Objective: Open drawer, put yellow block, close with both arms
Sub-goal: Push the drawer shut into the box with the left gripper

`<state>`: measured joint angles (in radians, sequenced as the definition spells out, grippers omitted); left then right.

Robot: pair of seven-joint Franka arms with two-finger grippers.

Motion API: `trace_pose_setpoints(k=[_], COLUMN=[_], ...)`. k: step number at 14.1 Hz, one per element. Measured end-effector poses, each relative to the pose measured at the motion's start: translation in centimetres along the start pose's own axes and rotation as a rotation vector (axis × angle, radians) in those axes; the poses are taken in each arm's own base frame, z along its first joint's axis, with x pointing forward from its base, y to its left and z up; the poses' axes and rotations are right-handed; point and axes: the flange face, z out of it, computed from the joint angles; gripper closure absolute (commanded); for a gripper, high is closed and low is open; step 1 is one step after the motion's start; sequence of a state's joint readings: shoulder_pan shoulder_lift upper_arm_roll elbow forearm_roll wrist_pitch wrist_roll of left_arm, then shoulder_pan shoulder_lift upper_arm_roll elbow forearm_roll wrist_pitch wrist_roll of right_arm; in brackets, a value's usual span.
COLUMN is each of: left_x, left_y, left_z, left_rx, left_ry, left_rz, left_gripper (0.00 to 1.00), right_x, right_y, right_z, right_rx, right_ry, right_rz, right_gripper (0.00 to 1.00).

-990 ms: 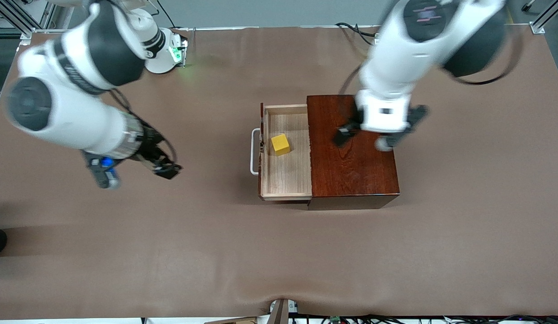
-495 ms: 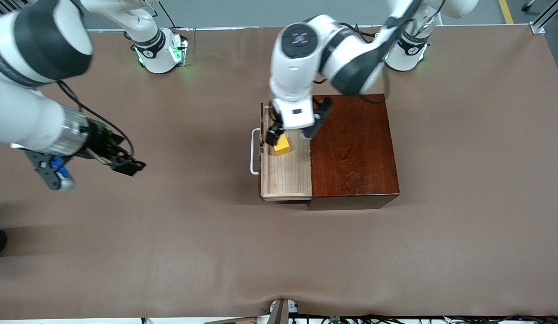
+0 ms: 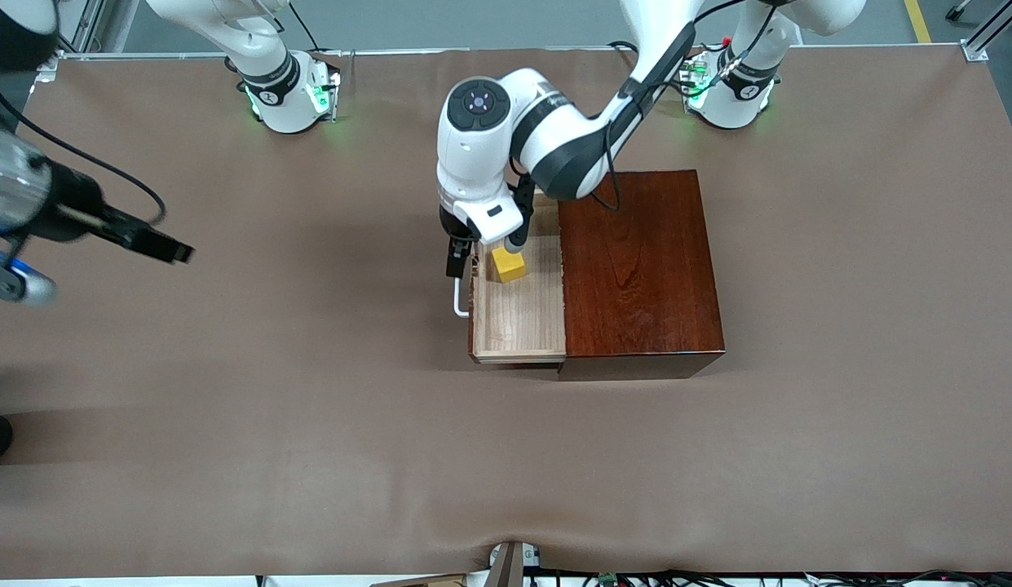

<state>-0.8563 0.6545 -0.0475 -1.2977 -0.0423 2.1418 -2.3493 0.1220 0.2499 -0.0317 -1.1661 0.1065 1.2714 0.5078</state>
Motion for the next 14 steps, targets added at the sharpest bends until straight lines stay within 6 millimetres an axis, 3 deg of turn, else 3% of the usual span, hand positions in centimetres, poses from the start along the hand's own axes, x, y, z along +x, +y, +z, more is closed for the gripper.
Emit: trace_pose_setpoints(k=[3,9,12,14], left_x=[-0.2,0.2,0.5,0.6], left_y=[-0.1,-0.5,-0.8,-0.9], left_z=[2.4,5.5,6.3,6.0], left_rx=[0.002,0.031,0.059,0.082], left_ry=[-0.002,0.028,0.057,0.082], left_rz=[-0.059,-0.073,-0.074,-0.074], left_gripper=[0.0,0.0,0.0,0.0], right_x=[-0.5,-0.4,-1.6,-2.2], right_y=[2.7,8.2,9.1,9.1], right_z=[-1.2,-0.4,0.6,-0.3], right_rx=[-0.038,-0.02,-0.016,-0.036], right_ry=[0.017,0.038,0.048,0.087], right_rz=[-0.138,-0.267,-0.28,-0.322], right_gripper=[0.0,0.0,0.0,0.0])
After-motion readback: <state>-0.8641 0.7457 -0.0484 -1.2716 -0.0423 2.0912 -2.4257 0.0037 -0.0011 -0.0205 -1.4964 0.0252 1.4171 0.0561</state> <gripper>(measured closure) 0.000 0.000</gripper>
